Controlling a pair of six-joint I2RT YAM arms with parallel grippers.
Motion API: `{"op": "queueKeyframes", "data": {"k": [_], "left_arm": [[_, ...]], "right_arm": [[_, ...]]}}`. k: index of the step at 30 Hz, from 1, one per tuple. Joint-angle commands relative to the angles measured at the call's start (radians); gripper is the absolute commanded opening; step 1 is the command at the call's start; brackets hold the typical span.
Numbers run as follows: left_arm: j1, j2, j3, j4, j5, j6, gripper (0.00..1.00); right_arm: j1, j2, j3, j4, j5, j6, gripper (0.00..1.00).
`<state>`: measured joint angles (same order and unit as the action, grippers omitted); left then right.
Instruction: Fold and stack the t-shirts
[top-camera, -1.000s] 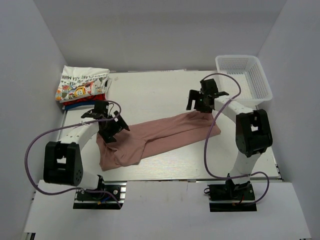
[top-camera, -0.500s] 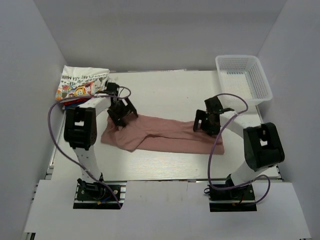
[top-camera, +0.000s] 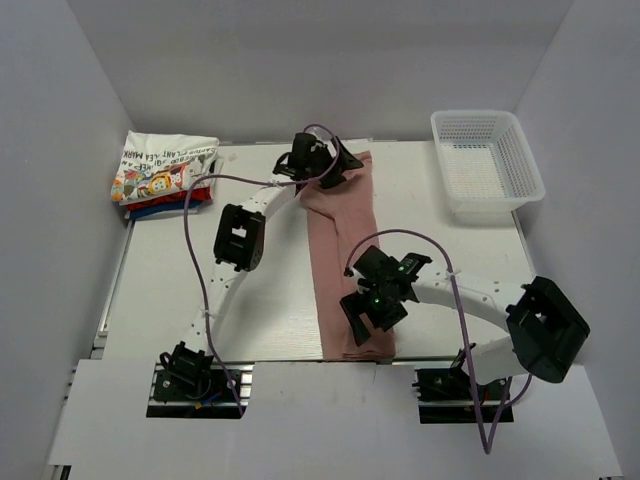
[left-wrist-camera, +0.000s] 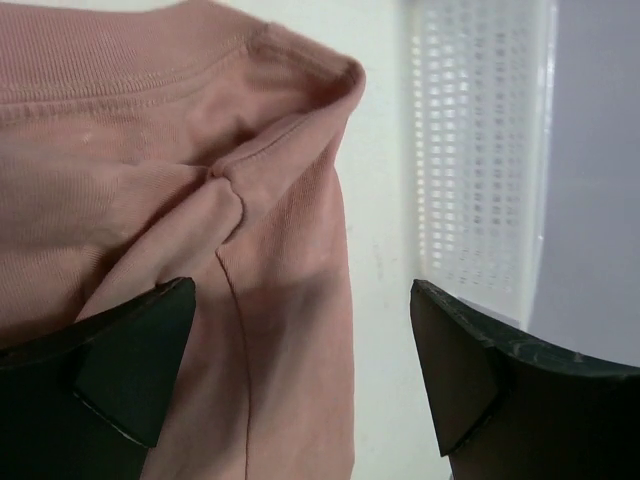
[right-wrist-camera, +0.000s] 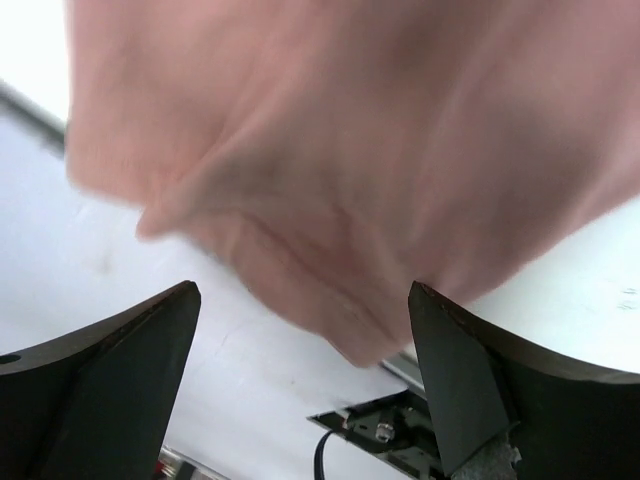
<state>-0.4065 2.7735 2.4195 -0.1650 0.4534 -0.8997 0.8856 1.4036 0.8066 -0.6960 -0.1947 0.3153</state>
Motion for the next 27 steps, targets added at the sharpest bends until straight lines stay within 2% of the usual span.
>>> {"op": "queueKeyframes", "data": {"k": [1, 4, 8, 10, 12, 15, 17, 20, 22, 23, 26, 27], "left_arm": [[-0.023, 0.138, 0.019, 0.027, -0.021, -0.125, 1.00], [-0.023, 0.147, -0.008, 0.093, -0.074, -0.169, 1.00], [-0.023, 0.169, 0.039, 0.192, -0.150, -0.197, 1.00], [-0.023, 0.169, 0.062, 0.251, -0.150, -0.197, 1.00], [-0.023, 0.140, 0.014, 0.437, -0.064, -0.197, 1.00], [-0.023, 0.057, 0.068, 0.327, -0.100, -0.082, 1.00], [-0.023, -0.026, 0.035, 0.312, -0.146, 0.005, 1.00], [-0.023, -0.188, 0.013, 0.234, -0.128, 0.114, 1.00], [-0.023, -0.300, -0.066, 0.133, -0.075, 0.148, 1.00], [-0.032, -0.447, -0.223, 0.118, -0.032, 0.169, 1.00], [-0.058, -0.664, -0.513, -0.002, -0.089, 0.237, 1.00], [-0.080, -0.728, -0.564, -0.058, -0.125, 0.280, 1.00]], "right_arm": [[0.041, -0.055, 0.048, -0.022, -0.109, -0.094, 0.90], [0.055, -0.094, 0.037, 0.041, -0.169, -0.096, 0.90], [0.058, -0.162, 0.023, 0.099, -0.088, -0.076, 0.90], [0.056, -0.219, 0.005, 0.151, -0.049, -0.050, 0.90], [0.053, -0.247, -0.006, 0.170, 0.029, -0.004, 0.90], [0.050, -0.322, -0.032, 0.204, 0.122, 0.031, 0.90], [0.049, -0.359, -0.034, 0.193, 0.159, 0.037, 0.90], [0.049, -0.350, -0.029, 0.153, 0.227, 0.051, 0.90], [0.047, -0.338, -0.005, 0.081, 0.224, 0.061, 0.90], [0.049, -0.328, -0.004, 0.054, 0.218, 0.077, 0.90], [0.046, -0.353, -0.030, 0.012, 0.204, 0.128, 0.90], [0.044, -0.362, -0.056, 0.003, 0.204, 0.136, 0.90]]}}
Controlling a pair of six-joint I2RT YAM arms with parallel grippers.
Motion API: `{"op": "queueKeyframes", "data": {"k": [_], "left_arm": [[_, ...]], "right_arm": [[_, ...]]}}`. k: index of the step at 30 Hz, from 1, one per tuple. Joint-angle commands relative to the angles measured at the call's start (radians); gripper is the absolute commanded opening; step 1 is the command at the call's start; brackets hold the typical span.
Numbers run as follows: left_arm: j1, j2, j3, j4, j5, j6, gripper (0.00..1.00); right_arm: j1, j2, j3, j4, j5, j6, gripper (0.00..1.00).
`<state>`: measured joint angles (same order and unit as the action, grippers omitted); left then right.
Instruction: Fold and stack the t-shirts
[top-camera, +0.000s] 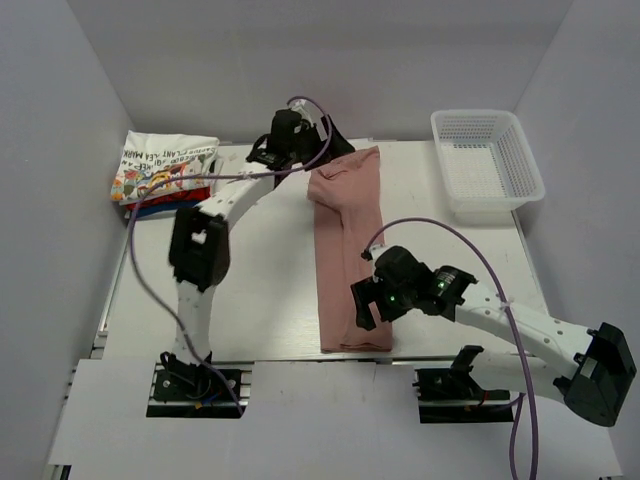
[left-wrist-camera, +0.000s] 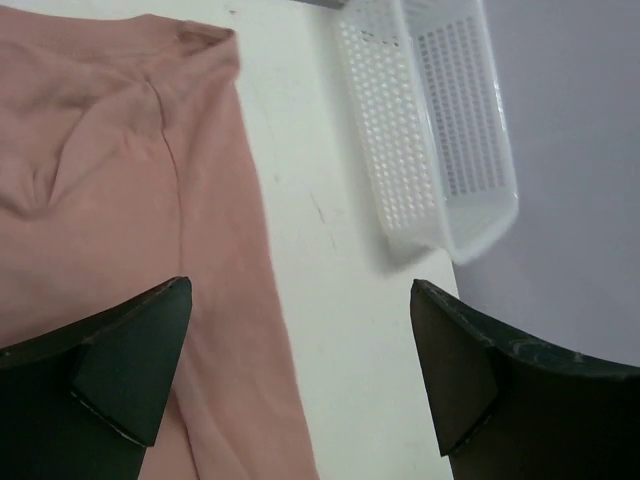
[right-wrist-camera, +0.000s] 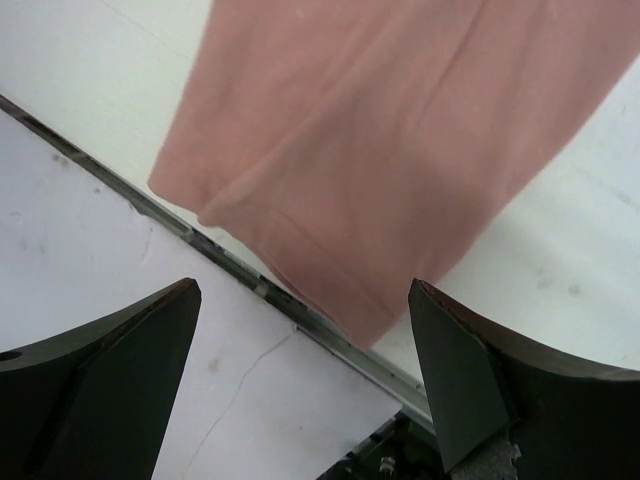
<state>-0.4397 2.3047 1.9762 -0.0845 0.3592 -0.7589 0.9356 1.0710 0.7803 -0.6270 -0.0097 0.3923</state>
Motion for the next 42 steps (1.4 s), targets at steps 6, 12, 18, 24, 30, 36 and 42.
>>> {"op": "queueKeyframes", "data": {"k": [6, 12, 18, 24, 30, 36, 42], "left_arm": [[-0.142, -0.727, -0.634, -0.376, -0.170, 0.089, 1.00], [-0.253, -0.964, -0.951, -0.662, -0.154, -0.035, 0.98], [-0.378, -1.079, -1.183, -0.624, -0.045, -0.189, 0.95], [-0.528, -0.938, -1.194, -0.514, -0.034, -0.226, 0.93], [-0.585, -0.820, -1.205, -0.422, -0.091, -0.235, 0.79], [-0.603, -0.716, -1.153, -0.396, -0.132, -0.201, 0.62], [-0.622, -0.642, -1.116, -0.396, -0.132, -0.201, 0.28]], "right_arm": [[-0.020, -0.103, -0.102, -0.146, -0.021, 0.123, 0.90], [-0.032, -0.089, -0.168, -0.142, -0.090, 0.106, 0.87], [-0.035, -0.092, -0.203, -0.088, -0.082, 0.192, 0.82], [-0.041, -0.051, -0.277, -0.019, -0.082, 0.237, 0.71], [-0.050, -0.045, -0.280, 0.036, -0.044, 0.240, 0.67], [-0.055, -0.025, -0.302, 0.067, -0.047, 0.232, 0.65], [-0.063, 0.027, -0.315, 0.119, -0.055, 0.241, 0.44]]}}
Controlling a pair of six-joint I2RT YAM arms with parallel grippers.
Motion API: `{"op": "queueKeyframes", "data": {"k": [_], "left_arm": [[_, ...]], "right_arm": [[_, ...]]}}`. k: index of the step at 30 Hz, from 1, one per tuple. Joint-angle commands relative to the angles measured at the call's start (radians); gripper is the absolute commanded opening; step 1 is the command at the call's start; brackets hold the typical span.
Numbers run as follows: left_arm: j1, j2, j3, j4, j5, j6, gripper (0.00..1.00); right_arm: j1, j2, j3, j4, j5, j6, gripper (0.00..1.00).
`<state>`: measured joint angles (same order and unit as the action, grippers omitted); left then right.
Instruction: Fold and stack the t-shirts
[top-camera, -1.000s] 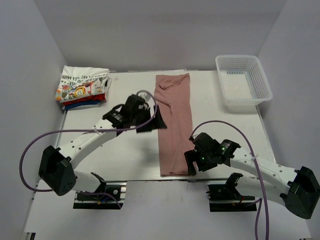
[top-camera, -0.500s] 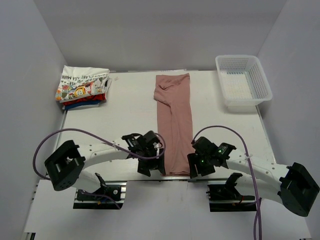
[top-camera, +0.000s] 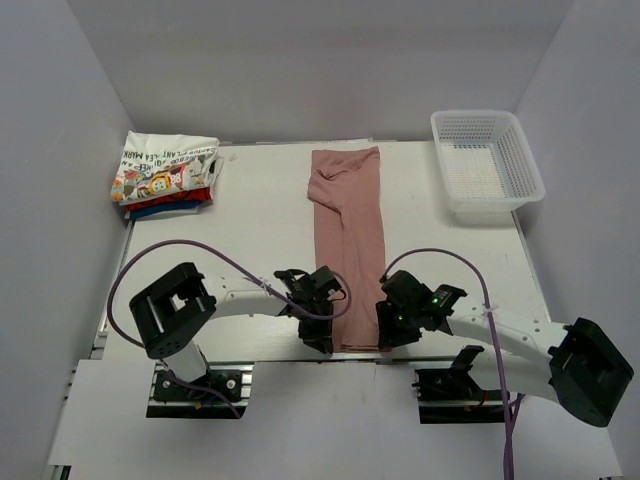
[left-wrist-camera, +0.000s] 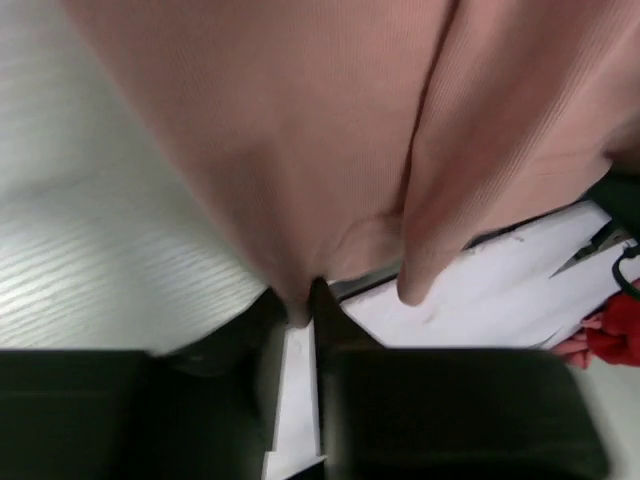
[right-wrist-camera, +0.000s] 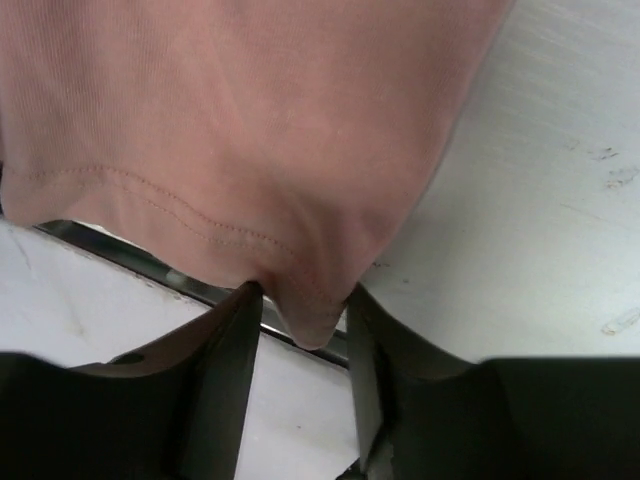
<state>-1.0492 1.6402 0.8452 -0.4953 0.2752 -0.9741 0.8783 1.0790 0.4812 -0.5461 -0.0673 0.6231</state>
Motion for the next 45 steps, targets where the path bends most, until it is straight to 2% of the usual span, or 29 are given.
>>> {"op": "queueKeyframes", "data": {"k": [1, 2, 4, 5, 6, 10, 15, 21, 26, 28, 32, 40, 45], "left_arm": [[-0.023, 0.023, 0.015, 0.015, -0.048, 0.014, 0.24], [-0.023, 0.023, 0.028, 0.005, -0.048, 0.014, 0.15], [-0.023, 0.023, 0.037, -0.018, -0.073, 0.014, 0.06], [-0.032, 0.003, 0.046, -0.038, -0.085, 0.014, 0.00], [-0.032, -0.009, 0.046, -0.038, -0.103, 0.005, 0.00], [-0.032, -0.066, 0.113, -0.094, -0.163, -0.005, 0.00], [-0.005, -0.057, 0.239, -0.210, -0.279, 0.006, 0.00], [0.126, 0.030, 0.443, -0.316, -0.376, 0.015, 0.00], [0.259, 0.092, 0.534, -0.258, -0.392, 0.095, 0.00], [0.297, 0.153, 0.650, -0.281, -0.407, 0.133, 0.00], [0.359, 0.245, 0.754, -0.272, -0.407, 0.186, 0.00], [0.449, 0.369, 0.911, -0.256, -0.367, 0.256, 0.00], [0.485, 0.461, 0.997, -0.273, -0.275, 0.298, 0.00]], "right_arm": [[-0.006, 0.019, -0.013, 0.037, 0.000, 0.003, 0.35], [-0.006, 0.024, -0.015, 0.040, -0.002, 0.004, 0.30], [-0.012, 0.025, -0.007, 0.046, -0.017, -0.008, 0.18], [-0.009, 0.027, -0.006, 0.043, -0.020, -0.010, 0.07], [-0.009, 0.024, 0.005, 0.040, -0.029, -0.013, 0.00], [-0.006, -0.001, 0.068, -0.006, 0.003, -0.011, 0.00], [-0.018, 0.038, 0.259, -0.084, 0.198, -0.008, 0.00], [-0.079, 0.247, 0.499, -0.063, 0.349, -0.046, 0.00], [-0.163, 0.396, 0.667, -0.006, 0.362, -0.046, 0.00], [-0.202, 0.459, 0.723, -0.026, 0.370, -0.054, 0.00], [-0.261, 0.538, 0.819, -0.031, 0.379, -0.077, 0.00], [-0.328, 0.723, 0.993, -0.032, 0.290, -0.115, 0.00], [-0.369, 0.808, 1.071, -0.038, 0.259, -0.125, 0.00]]}}
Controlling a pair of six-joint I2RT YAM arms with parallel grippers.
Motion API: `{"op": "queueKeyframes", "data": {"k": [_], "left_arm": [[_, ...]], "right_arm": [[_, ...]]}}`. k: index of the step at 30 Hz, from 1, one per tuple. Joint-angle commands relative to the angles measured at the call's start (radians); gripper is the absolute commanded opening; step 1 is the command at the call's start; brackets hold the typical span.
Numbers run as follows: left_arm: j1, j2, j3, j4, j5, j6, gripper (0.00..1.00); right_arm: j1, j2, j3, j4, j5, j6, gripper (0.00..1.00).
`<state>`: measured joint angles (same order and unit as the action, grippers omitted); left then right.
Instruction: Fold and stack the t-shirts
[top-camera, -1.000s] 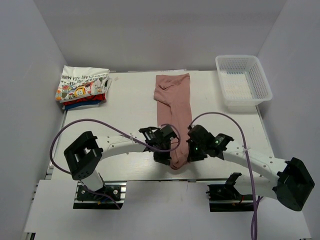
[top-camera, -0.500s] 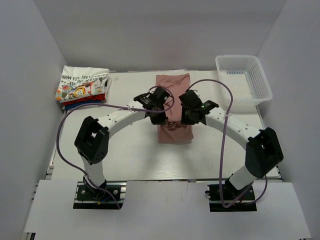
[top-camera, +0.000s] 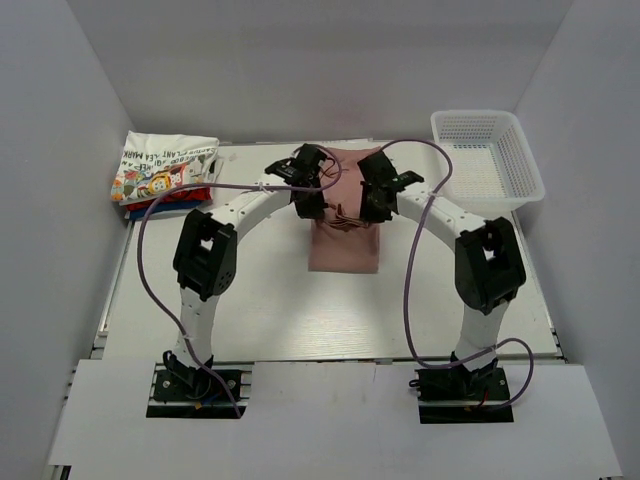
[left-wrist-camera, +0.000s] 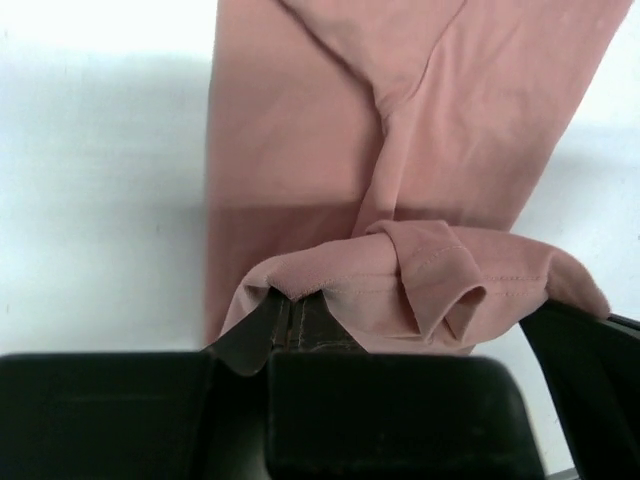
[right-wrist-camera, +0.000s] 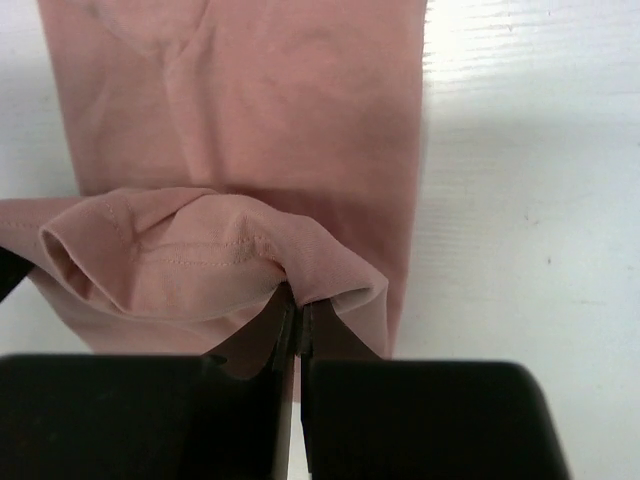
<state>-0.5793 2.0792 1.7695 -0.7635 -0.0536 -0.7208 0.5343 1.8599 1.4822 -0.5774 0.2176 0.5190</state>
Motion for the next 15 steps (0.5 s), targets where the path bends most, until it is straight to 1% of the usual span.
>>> {"op": "queueKeyframes", "data": {"k": [1, 3, 4, 5, 6, 7, 9, 10, 12, 13, 14, 15], "left_arm": [[0.024, 0.034, 0.085, -0.016, 0.054, 0.044, 0.00], [0.024, 0.044, 0.085, -0.016, 0.054, 0.044, 0.00], [0.033, 0.044, 0.085, -0.002, 0.064, 0.044, 0.00], [0.033, 0.044, 0.076, -0.002, 0.073, 0.044, 0.01], [0.042, 0.053, 0.076, 0.010, 0.074, 0.044, 0.08], [0.042, 0.053, 0.076, 0.024, 0.074, 0.053, 0.32], [0.053, 0.062, 0.097, 0.039, 0.074, 0.054, 0.51], [0.053, 0.062, 0.128, 0.030, 0.074, 0.054, 0.67], [0.065, 0.062, 0.159, 0.010, 0.064, 0.054, 0.79], [0.074, 0.062, 0.159, 0.001, 0.055, 0.054, 0.92], [0.075, 0.033, 0.139, 0.001, 0.041, 0.054, 1.00], [0.075, 0.013, 0.139, 0.001, 0.041, 0.054, 1.00]], "right_arm": [[-0.022, 0.057, 0.081, -0.016, -0.035, -0.027, 0.00], [-0.036, 0.074, 0.104, -0.025, -0.061, -0.025, 0.00], [-0.039, 0.096, 0.108, -0.022, -0.061, -0.025, 0.03], [-0.046, 0.102, 0.110, -0.021, -0.075, -0.024, 0.11], [-0.046, 0.108, 0.115, -0.016, -0.072, -0.017, 0.33], [-0.053, 0.120, 0.118, -0.012, -0.073, -0.008, 0.47], [-0.060, 0.130, 0.163, -0.010, -0.069, -0.005, 0.67], [-0.069, 0.134, 0.173, -0.015, -0.063, -0.005, 0.69], [-0.066, 0.124, 0.196, -0.022, -0.067, -0.011, 0.72], [-0.066, 0.119, 0.196, -0.022, -0.069, -0.033, 0.78], [-0.060, 0.086, 0.170, -0.006, -0.092, -0.057, 0.90], [-0.060, 0.072, 0.156, 0.010, -0.092, -0.057, 0.90]]}}
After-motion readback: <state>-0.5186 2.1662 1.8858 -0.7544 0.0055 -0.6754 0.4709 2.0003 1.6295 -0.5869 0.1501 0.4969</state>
